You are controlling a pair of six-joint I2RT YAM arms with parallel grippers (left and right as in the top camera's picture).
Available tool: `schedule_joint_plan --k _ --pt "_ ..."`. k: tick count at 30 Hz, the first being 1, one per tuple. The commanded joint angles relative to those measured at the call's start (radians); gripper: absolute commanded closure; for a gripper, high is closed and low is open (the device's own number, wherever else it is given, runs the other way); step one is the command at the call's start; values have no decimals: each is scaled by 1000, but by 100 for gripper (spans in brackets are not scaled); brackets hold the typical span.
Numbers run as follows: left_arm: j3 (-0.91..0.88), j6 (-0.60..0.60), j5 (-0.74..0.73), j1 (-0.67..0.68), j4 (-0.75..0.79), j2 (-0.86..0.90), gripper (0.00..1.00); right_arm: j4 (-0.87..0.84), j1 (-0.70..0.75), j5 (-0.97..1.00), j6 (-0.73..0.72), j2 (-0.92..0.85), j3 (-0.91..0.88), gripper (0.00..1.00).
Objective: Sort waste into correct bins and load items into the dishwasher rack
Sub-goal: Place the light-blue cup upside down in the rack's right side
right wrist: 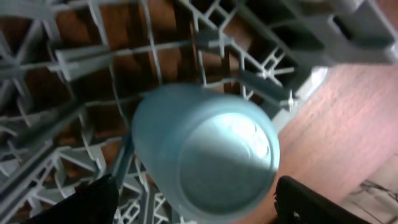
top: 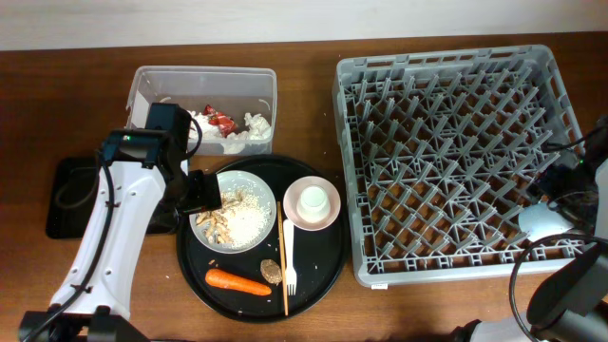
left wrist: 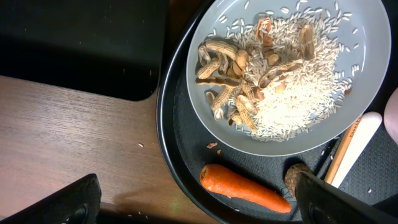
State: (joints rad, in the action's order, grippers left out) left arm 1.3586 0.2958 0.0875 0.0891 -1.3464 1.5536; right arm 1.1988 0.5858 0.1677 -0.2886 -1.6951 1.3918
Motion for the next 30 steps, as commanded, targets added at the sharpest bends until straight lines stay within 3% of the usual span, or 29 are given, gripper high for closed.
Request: schedule_joint_plan --k 1,10,16,22,26,30 --pt "-3 10 14 -5 -1 -11 1 -3 6 2 -8 9 -13 15" --pt "-3 10 14 -5 0 -11 1 -103 4 -55 -4 5 -63 14" --pt "-3 10 15 -5 -1 -11 1 -80 5 -103 49 5 -63 16" --pt "-3 10 15 -5 -1 -11 1 -58 5 -58 37 5 -63 31" --pt "-3 10 14 -5 -1 -11 1 -51 5 -59 37 10 -62 46" --pt "-3 10 14 -5 -1 -11 1 -41 5 -63 38 79 -62 48"
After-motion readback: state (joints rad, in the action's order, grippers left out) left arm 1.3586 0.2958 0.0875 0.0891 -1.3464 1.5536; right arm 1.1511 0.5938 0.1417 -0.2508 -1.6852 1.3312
